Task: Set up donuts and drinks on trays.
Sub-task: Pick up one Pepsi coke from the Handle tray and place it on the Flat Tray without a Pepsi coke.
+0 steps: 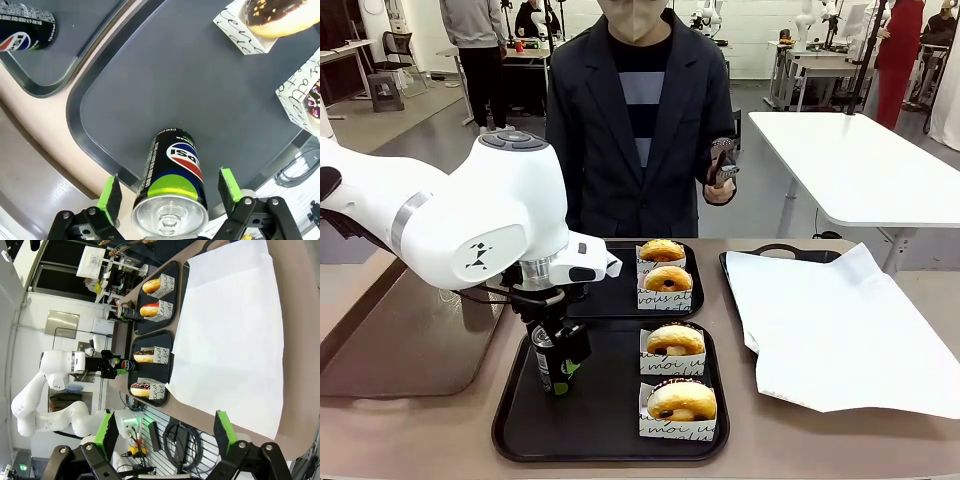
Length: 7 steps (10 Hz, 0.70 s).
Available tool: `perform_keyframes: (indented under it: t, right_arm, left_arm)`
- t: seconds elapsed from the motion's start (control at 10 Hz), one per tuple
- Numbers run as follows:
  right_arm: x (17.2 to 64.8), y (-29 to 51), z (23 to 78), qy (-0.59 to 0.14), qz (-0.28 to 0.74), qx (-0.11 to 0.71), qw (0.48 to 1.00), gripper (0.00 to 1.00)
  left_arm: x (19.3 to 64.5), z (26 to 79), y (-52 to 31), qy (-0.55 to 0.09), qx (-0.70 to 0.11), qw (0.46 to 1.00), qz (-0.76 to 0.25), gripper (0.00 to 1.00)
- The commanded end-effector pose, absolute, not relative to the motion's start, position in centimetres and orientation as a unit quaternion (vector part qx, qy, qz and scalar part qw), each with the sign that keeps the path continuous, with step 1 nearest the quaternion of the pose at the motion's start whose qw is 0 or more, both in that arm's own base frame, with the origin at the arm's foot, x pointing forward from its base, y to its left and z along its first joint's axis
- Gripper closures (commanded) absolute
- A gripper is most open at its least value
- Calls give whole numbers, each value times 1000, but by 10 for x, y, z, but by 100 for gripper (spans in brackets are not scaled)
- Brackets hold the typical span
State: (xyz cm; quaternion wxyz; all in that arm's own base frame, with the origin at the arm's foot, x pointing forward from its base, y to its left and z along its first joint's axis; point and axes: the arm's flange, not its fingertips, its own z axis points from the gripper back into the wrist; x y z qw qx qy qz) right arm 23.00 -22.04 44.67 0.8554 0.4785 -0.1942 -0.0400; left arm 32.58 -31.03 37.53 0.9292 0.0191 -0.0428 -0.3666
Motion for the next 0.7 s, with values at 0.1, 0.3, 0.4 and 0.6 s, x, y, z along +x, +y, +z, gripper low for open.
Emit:
perform_keyframes:
  t: [0.1,0.3,0.4,0.6]
  right_arm:
    - [231,-220,446,-205,-34,486,849,0]
    - [231,-220,446,-205,-34,486,849,0]
    - [231,-220,446,-205,-34,486,849,0]
    - [231,-220,446,-205,-34,486,849,0]
  left_arm:
    - [319,388,-309,-54,23,934,-353,0]
    - [312,393,-309,-57,16,931,-361,0]
    - [306,398,-309,-64,10,927,-371,0]
    - [287,415,-300,-82,1,921,-380,0]
